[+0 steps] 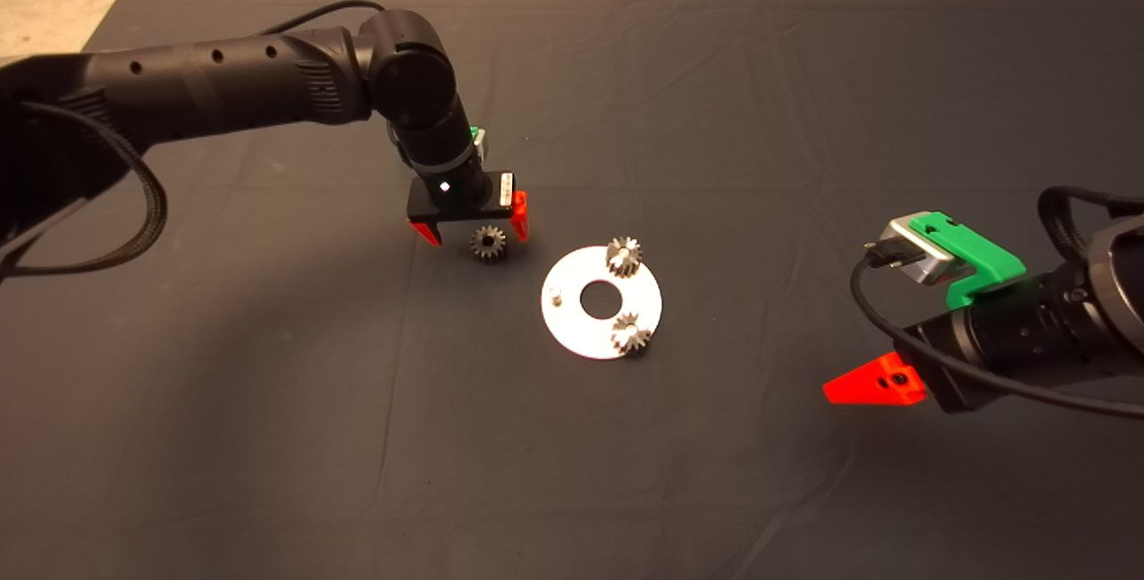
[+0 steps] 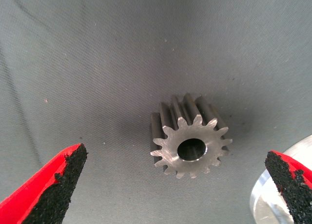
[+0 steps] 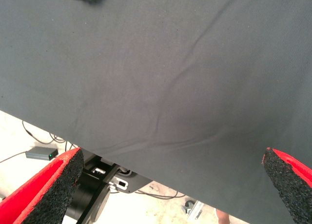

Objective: Install three planetary gears onto the carrier pins

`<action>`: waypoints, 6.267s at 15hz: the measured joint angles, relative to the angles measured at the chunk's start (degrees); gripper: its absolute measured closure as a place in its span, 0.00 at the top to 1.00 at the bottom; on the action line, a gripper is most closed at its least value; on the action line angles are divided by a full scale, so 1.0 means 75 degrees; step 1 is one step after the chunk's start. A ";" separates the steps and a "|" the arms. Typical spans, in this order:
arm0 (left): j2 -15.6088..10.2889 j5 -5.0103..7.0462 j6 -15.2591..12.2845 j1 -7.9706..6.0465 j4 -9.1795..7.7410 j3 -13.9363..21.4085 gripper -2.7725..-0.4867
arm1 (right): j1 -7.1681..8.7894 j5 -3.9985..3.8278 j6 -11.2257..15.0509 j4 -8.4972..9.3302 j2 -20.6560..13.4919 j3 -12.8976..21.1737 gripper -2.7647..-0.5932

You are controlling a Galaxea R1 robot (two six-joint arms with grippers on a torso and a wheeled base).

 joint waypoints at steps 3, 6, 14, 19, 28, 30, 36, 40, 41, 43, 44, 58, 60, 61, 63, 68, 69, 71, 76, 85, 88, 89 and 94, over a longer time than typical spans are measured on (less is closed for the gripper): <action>0.0000 0.0066 0.0084 0.0314 -0.0023 0.0000 0.95 | 0.0000 -0.0005 0.0000 0.0000 0.0002 0.0000 0.99; -0.0003 0.0068 0.0107 0.0285 -0.0020 -0.0003 0.89 | 0.0000 -0.0015 -0.0002 0.0000 0.0020 0.0000 0.99; 0.0252 0.0128 0.0186 0.0215 -0.0008 -0.0021 0.77 | 0.0000 -0.0026 -0.0003 0.0000 0.0022 0.0000 0.99; 0.0426 0.0127 0.0414 0.0208 -0.0015 -0.0176 0.70 | 0.0000 -0.0033 -0.0003 0.0010 0.0020 0.0000 0.99; 0.0460 0.0128 0.0896 0.0204 -0.0016 -0.0730 0.64 | 0.0000 -0.0034 -0.0003 0.0019 -0.0007 0.0003 0.99; 0.0540 0.0153 0.0896 0.0204 -0.0020 -0.0735 0.62 | 0.0000 -0.0029 -0.0003 0.0055 -0.0003 0.0003 0.99; 0.0603 0.0158 0.0903 0.0205 -0.0020 -0.0735 0.52 | 0.0000 -0.0033 -0.0001 0.0091 -0.0042 0.0011 0.99; 0.0595 0.0187 0.0903 0.0205 -0.0016 -0.0731 0.45 | 0.0000 -0.0033 -0.0003 0.0099 -0.0044 0.0015 0.99; 0.0592 0.0211 0.0903 0.0204 -0.0020 -0.0731 0.44 | 0.0000 -0.0033 -0.0001 0.0099 -0.0044 0.0015 0.99; 0.0592 0.0271 0.0903 0.0204 -0.0020 -0.0731 0.38 | 0.0000 -0.0033 -0.0003 0.0099 -0.0044 0.0015 0.99; 0.0589 0.0278 0.0906 0.0204 -0.0020 -0.0731 0.38 | 0.0000 -0.0033 -0.0003 0.0099 -0.0044 0.0015 0.99; 0.0587 0.0409 0.0924 0.0204 -0.0008 -0.0715 0.23 | 0.0000 -0.0033 -0.0003 0.0102 -0.0044 0.0015 0.99; 0.0562 0.0408 0.0943 0.0204 -0.0008 -0.0712 0.21 | 0.0002 -0.0038 -0.0003 0.0102 -0.0044 0.0015 0.99; 0.0548 0.0411 0.0950 0.0204 -0.0015 -0.0712 0.21 | 0.0000 -0.0070 -0.0003 0.0099 -0.0043 0.0015 0.99; 0.0499 0.0414 0.1007 0.0207 -0.0015 -0.0657 0.19 | 0.0000 -0.0273 0.0000 0.0099 -0.0042 0.0015 0.99; 0.0390 0.0731 0.1127 0.0204 -0.0002 -0.0423 0.17 | 0.0003 -0.0442 -0.0001 0.0102 -0.0044 0.0011 0.99; 0.0353 0.0770 0.1127 0.0197 -0.0015 -0.0264 0.15 | 0.0002 -0.0440 0.0000 0.0102 -0.0065 0.0015 0.99; 0.0349 0.0852 0.1124 -0.0012 -0.0086 -0.0141 0.14 | 0.0003 -0.0457 0.0000 0.0102 -0.0088 0.0024 0.99; -0.0049 0.0814 0.0384 -0.0781 -0.0618 0.1166 0.14 | 0.0003 -0.0466 0.0000 0.0102 -0.0094 0.0026 0.99; -0.0236 0.0767 -0.2759 -0.0755 -0.0887 0.3743 0.13 | 0.0003 -0.0457 0.0000 0.0102 -0.0085 0.0029 0.99; -0.0042 0.0826 -0.3466 -0.0758 -0.0702 0.3712 0.13 | 0.0000 -0.0453 0.0000 0.0102 -0.0085 0.0029 0.99; 0.0164 0.0814 -0.3494 -0.0756 -0.0649 0.3606 0.13 | 0.0003 -0.0427 0.0000 0.0102 -0.0085 0.0033 0.99; 0.0519 0.0731 -0.3523 -0.0757 -0.0512 0.2729 0.13 | 0.0003 -0.0452 0.0000 0.0106 -0.0085 0.0033 0.99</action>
